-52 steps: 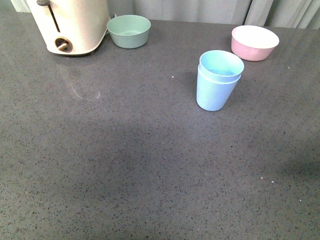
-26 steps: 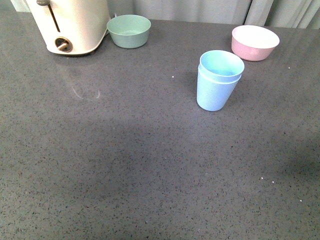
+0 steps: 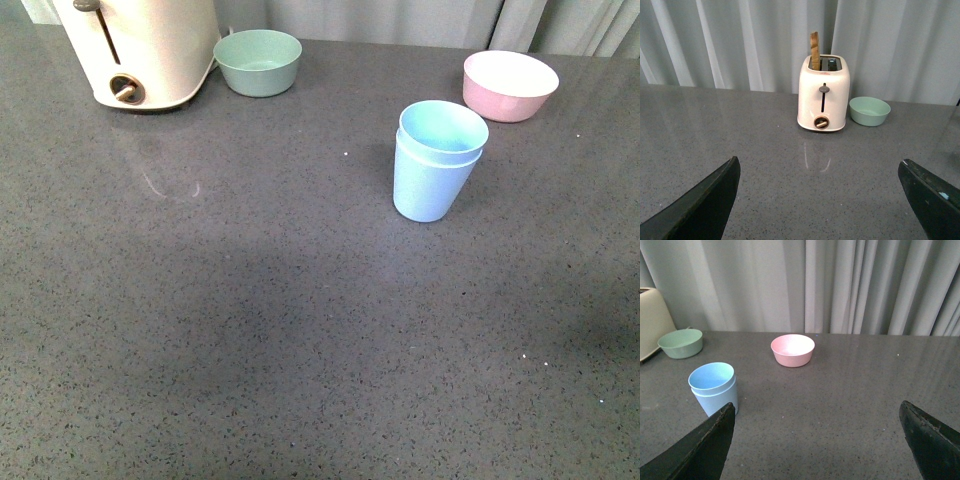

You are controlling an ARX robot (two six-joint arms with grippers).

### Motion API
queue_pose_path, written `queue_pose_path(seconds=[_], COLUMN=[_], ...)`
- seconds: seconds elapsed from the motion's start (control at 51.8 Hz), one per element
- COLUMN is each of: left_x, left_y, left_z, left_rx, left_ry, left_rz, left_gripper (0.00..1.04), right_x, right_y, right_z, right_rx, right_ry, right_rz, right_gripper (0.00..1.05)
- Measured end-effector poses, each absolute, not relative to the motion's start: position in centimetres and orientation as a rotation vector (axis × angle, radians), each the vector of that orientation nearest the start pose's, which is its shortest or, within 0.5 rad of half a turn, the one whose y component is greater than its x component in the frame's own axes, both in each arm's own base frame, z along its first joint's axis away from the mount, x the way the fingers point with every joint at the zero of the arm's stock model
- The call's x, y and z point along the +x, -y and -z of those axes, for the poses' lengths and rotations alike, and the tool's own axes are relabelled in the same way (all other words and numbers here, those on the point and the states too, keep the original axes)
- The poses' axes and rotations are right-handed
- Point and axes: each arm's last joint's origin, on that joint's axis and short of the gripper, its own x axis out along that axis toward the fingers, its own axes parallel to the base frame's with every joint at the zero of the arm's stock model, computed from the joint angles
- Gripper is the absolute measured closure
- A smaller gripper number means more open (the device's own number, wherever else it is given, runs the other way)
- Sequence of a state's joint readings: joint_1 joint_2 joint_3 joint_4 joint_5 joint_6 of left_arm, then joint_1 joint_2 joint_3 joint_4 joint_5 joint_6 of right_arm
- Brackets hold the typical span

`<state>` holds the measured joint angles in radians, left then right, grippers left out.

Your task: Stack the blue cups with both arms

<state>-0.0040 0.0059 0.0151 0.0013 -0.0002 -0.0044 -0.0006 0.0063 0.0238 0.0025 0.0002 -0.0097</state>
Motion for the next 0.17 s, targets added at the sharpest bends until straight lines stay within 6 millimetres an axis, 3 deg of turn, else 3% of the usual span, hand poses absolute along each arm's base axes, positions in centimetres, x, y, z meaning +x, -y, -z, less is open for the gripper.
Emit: queue_pose_path(seconds=[0.174], left_x=[9.72], left_y=[0.04], left_z=[-16.83], left_rx=[-0.004], left_ry=[0.01], left_rz=[0.004], left_gripper=[0.09], right_x=[9.66], right_y=[0.01], right_z=[-17.14], right_rx=[-0.01], right_ry=[0.02], right_rz=[0.001], right_gripper=[0.09])
